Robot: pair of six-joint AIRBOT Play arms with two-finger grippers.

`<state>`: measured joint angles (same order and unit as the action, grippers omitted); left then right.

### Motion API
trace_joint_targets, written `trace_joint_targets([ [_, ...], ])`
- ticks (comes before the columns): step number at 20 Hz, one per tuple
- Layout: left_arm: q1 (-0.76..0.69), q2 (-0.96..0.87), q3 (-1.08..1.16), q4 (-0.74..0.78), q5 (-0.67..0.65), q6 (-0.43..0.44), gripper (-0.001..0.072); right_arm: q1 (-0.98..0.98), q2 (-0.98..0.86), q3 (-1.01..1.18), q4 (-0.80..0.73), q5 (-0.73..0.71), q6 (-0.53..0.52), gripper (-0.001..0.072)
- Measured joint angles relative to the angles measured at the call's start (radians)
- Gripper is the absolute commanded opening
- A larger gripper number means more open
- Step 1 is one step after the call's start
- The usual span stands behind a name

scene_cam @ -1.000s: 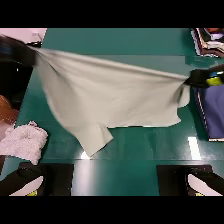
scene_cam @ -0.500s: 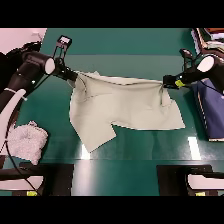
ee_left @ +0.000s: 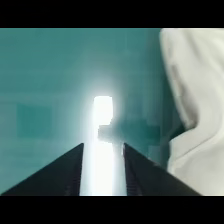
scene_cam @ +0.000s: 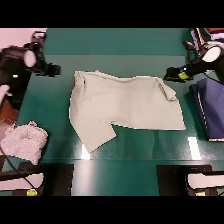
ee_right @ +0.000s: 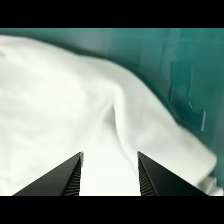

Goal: Fold the shirts.

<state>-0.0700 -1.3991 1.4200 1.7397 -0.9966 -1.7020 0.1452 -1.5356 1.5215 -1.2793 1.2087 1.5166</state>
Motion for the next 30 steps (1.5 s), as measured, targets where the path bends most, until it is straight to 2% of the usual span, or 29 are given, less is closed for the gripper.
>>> trace_joint_targets([
  [5,0.158,0.197,-0.186,-0.164,-0.085,0.098,0.0299,-0.067,0.134,-0.011,0.003,0.175,-0.063,0.0405],
  [6,0.187,0.224,-0.239,-0.219,-0.102,0.124,0.0351,-0.074,0.166,-0.032,0.005,0.191,-0.070,0.0383],
  [7,0.212,0.246,-0.296,-0.288,-0.116,0.158,0.0458,-0.085,0.204,-0.064,0.005,0.200,-0.076,0.0364],
  [8,0.233,0.261,-0.348,-0.364,-0.126,0.193,0.0505,-0.095,0.244,-0.103,0.005,0.202,-0.080,0.0364],
  [11,0.272,0.287,-0.499,-0.592,-0.123,0.302,0.0503,-0.118,0.356,-0.237,0.020,0.199,-0.086,0.0364],
  [13,0.284,0.294,-0.589,-0.682,-0.092,0.343,0.0503,-0.139,0.420,-0.323,0.057,0.190,-0.087,0.0364],
  [19,0.291,0.283,-0.778,-0.845,-0.010,0.415,0.0502,-0.187,0.565,-0.494,0.153,0.154,-0.092,0.0364],
  [24,0.203,0.236,-0.818,-0.929,0.053,0.443,0.0499,-0.195,0.634,-0.533,0.174,0.139,-0.093,0.0364],
  [25,0.185,0.230,-0.819,-0.935,0.067,0.444,0.0388,-0.196,0.644,-0.536,0.176,0.138,-0.094,0.0364],
  [26,0.171,0.223,-0.820,-0.937,0.083,0.444,0.0225,-0.196,0.653,-0.538,0.175,0.138,-0.093,0.0363],
  [27,0.161,0.216,-0.821,-0.936,0.095,0.444,0.0109,-0.196,0.661,-0.539,0.172,0.139,-0.093,0.0364],
  [28,0.153,0.212,-0.814,-0.929,0.100,0.444,0.0028,-0.196,0.668,-0.541,0.162,0.144,-0.093,0.0364],
  [30,0.145,0.211,-0.784,-0.938,0.100,0.445,0.0028,-0.204,0.671,-0.543,0.115,0.177,-0.093,0.0364],
])
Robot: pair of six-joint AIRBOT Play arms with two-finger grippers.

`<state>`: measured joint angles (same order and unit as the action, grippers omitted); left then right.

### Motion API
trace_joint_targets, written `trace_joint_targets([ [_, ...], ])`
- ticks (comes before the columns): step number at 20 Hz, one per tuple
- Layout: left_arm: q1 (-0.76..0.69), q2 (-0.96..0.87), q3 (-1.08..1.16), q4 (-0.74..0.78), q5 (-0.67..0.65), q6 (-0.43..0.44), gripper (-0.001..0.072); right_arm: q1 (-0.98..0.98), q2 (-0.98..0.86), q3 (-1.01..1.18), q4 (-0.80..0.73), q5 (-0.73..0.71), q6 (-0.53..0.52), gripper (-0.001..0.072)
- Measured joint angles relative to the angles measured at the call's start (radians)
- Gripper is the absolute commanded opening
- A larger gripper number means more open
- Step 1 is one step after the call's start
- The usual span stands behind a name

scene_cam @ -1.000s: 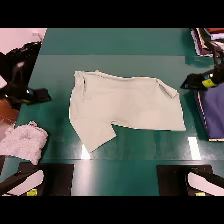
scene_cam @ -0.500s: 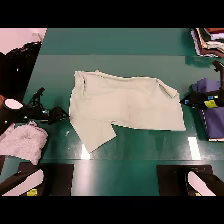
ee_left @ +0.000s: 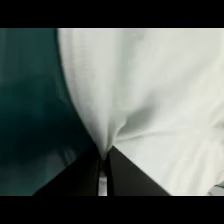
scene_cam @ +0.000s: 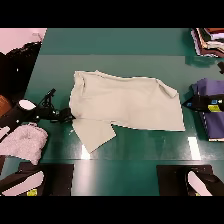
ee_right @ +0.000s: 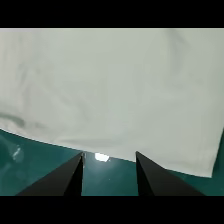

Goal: Fold the shirts.

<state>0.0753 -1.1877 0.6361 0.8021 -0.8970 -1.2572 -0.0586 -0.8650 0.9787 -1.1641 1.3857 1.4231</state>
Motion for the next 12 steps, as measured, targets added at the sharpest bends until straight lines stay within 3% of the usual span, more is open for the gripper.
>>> trace_joint_targets([
  [4,-0.007,0.019,0.091,-0.012,-0.031,0.007,0.0029,-0.105,-0.042,-0.003,-0.079,0.101,-0.014,0.0364],
  [9,-0.009,0.036,0.163,-0.016,-0.072,0.027,0.0029,-0.356,-0.093,-0.098,-0.105,0.119,-0.048,0.0370],
  [11,-0.010,0.038,0.172,-0.016,-0.081,0.030,0.0029,-0.446,-0.105,-0.183,-0.104,0.080,-0.065,0.0470],
  [12,-0.010,0.038,0.175,-0.016,-0.082,0.032,0.0029,-0.477,-0.116,-0.224,-0.095,0.065,-0.078,0.0470],
])
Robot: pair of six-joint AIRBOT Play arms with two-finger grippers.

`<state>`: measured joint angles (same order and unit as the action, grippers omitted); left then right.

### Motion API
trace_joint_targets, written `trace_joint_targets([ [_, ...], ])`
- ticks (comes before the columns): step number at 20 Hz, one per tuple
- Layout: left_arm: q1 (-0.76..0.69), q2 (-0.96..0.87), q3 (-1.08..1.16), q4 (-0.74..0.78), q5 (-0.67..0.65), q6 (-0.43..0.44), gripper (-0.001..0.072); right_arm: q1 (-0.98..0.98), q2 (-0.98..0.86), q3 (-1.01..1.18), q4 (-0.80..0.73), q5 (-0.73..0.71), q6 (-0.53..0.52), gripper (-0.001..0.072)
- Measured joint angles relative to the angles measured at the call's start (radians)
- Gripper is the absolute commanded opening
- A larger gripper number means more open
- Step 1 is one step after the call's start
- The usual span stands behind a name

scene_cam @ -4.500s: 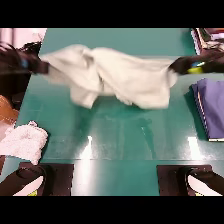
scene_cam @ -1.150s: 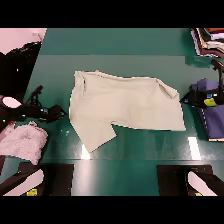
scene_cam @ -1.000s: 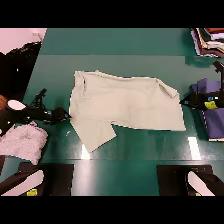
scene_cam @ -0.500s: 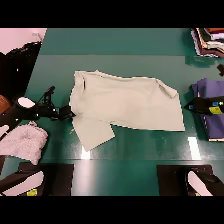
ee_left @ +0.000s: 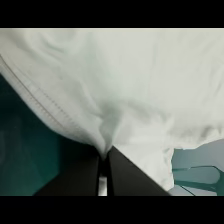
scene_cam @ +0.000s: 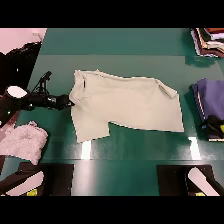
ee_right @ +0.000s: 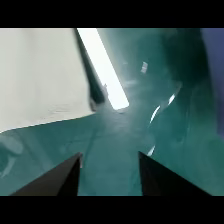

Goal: Fold the shirts.

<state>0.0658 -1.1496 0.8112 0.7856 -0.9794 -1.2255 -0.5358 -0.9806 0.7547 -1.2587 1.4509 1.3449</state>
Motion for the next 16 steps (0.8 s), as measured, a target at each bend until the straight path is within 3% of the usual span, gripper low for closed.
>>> trace_joint_targets([
  [10,0.000,0.001,0.006,-0.001,-0.002,0.003,0.0029,-0.097,-0.184,-0.215,0.304,-0.140,-0.128,0.0421],
  [11,0.000,0.001,0.006,-0.001,-0.001,0.003,0.0029,-0.088,-0.189,-0.218,0.322,-0.162,-0.134,0.0376],
  [12,0.000,0.001,0.006,-0.001,-0.001,0.003,0.0029,-0.075,-0.194,-0.220,0.337,-0.184,-0.138,0.0375],
  [13,0.000,0.001,0.006,-0.001,0.000,0.003,0.0029,-0.058,-0.197,-0.222,0.344,-0.198,-0.143,0.0325],
  [15,0.000,0.001,0.006,-0.001,0.000,0.003,0.0028,-0.012,-0.204,-0.225,0.353,-0.244,-0.148,0.0060],
  [16,0.000,0.001,0.006,-0.001,0.000,0.003,0.0028,0.013,-0.206,-0.226,0.353,-0.259,-0.151,0.0018],
])
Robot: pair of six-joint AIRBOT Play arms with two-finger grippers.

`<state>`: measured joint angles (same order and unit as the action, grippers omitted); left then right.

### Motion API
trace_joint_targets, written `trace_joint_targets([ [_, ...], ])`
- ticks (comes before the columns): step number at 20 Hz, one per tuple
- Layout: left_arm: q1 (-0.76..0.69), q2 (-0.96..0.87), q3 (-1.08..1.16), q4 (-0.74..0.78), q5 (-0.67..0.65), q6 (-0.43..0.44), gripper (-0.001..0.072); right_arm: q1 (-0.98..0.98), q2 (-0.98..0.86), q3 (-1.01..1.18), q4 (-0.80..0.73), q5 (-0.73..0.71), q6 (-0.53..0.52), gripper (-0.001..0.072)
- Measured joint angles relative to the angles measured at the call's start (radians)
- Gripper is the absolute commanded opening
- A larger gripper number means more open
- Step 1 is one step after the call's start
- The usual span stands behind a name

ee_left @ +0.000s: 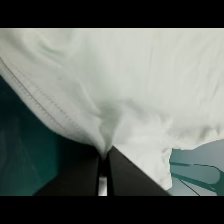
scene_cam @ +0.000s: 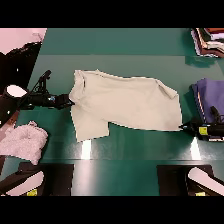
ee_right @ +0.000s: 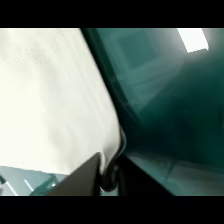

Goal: Fold the shirts.

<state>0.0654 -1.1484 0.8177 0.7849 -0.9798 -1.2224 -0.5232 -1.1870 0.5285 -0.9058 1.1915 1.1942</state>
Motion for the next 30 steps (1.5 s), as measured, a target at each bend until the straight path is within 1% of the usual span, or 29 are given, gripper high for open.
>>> trace_joint_targets([
  [3,0.000,0.019,0.005,0.012,-0.009,-0.006,0.0027,0.075,0.005,0.018,0.003,-0.006,-0.009,0.0017],
  [5,0.000,0.065,0.029,0.051,-0.016,-0.031,0.0027,0.121,0.040,0.067,-0.014,0.002,-0.011,0.0017],
  [9,0.000,0.208,0.186,0.144,-0.029,-0.076,0.0028,0.211,0.167,0.285,0.006,0.039,0.011,0.0017],
  [13,0.000,0.315,0.483,0.182,-0.036,-0.093,0.0028,0.272,0.293,0.624,0.016,0.013,0.044,0.0017],
  [17,0.001,0.354,0.848,0.194,-0.039,-0.113,0.0027,0.282,0.379,0.949,0.016,-0.014,0.056,0.0017],
  [20,0.000,0.364,1.101,0.195,-0.040,-0.132,0.0027,0.230,0.430,1.123,0.015,-0.021,0.066,0.0016],
  [23,0.000,0.369,1.287,0.195,-0.040,-0.158,0.0027,0.115,0.455,1.267,0.015,0.013,0.078,0.0017],
  [26,0.000,0.368,1.335,0.198,-0.072,-0.185,0.0027,0.017,0.430,1.391,0.018,0.072,0.101,0.0016],
  [28,0.000,0.368,1.273,0.200,-0.105,-0.200,0.0027,-0.006,0.380,1.454,0.019,0.125,0.118,0.0016],
  [30,0.000,0.357,1.158,0.203,-0.146,-0.210,0.0028,0.007,0.315,1.477,0.019,0.191,0.133,0.0016],
])
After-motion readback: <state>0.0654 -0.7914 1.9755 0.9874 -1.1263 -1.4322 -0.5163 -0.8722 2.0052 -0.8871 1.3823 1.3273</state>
